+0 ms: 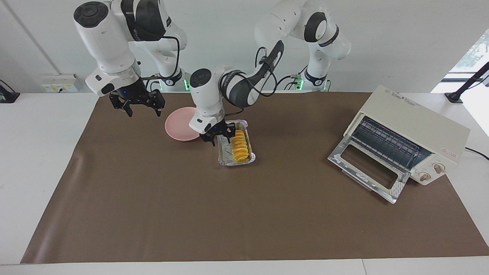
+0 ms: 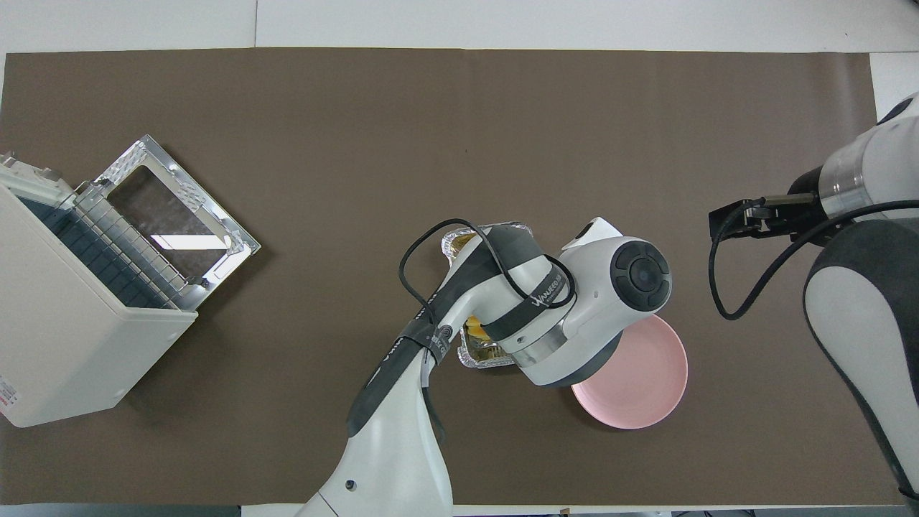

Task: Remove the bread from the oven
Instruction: 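Lower the foil tray beside the plate while the right gripper approaches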

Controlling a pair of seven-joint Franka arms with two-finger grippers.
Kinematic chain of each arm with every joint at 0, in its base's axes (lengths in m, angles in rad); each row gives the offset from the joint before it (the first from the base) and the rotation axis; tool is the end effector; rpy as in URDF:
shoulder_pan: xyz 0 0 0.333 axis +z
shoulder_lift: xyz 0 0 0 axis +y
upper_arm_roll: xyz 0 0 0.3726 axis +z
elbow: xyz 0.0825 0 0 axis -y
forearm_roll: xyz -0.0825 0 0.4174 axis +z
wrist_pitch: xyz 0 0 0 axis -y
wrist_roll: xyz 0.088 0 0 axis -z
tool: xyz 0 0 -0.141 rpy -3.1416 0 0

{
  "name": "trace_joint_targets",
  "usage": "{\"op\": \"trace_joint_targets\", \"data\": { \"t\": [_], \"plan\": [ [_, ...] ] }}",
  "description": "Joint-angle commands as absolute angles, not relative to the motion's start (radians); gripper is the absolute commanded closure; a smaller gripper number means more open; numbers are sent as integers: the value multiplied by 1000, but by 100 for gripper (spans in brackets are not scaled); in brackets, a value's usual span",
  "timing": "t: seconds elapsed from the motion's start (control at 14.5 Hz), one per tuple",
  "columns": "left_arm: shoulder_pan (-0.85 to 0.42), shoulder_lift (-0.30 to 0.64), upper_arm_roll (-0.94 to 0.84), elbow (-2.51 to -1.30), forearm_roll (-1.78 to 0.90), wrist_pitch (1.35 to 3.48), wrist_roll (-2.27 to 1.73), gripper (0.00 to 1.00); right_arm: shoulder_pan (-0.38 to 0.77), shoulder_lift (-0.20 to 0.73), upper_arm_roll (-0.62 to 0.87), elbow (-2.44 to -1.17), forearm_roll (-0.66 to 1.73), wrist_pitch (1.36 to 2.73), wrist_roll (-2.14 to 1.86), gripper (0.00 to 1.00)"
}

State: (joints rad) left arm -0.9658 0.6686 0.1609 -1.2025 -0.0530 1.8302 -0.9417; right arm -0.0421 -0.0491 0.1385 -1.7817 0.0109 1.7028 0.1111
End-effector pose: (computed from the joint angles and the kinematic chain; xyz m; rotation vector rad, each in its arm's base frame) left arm 0.5263 -0.6036 0.3894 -3.0793 -0.1831 -0.0253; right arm 0.5703 0.0581 0.5795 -3.1403 0.0260 0.0479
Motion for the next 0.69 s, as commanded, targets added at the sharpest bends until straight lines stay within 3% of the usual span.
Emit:
{"op": "trace_joint_targets", "data": {
  "t": [0.0, 0.28, 0.62],
  "plan": [
    [-864, 540, 155, -1255, -89, 1789, -927, 0, -52, -91, 144, -1853, 29, 1773, 92, 0],
    [-686, 408, 155, -1285, -92, 1657, -875, 0, -42, -58, 149, -1877, 78, 1801, 95, 0],
    [-412, 301, 158, -1287, -81, 1436, -511, 0, 155, 5, 149, -1940, 78, 1939, 165, 0]
  ]
}}
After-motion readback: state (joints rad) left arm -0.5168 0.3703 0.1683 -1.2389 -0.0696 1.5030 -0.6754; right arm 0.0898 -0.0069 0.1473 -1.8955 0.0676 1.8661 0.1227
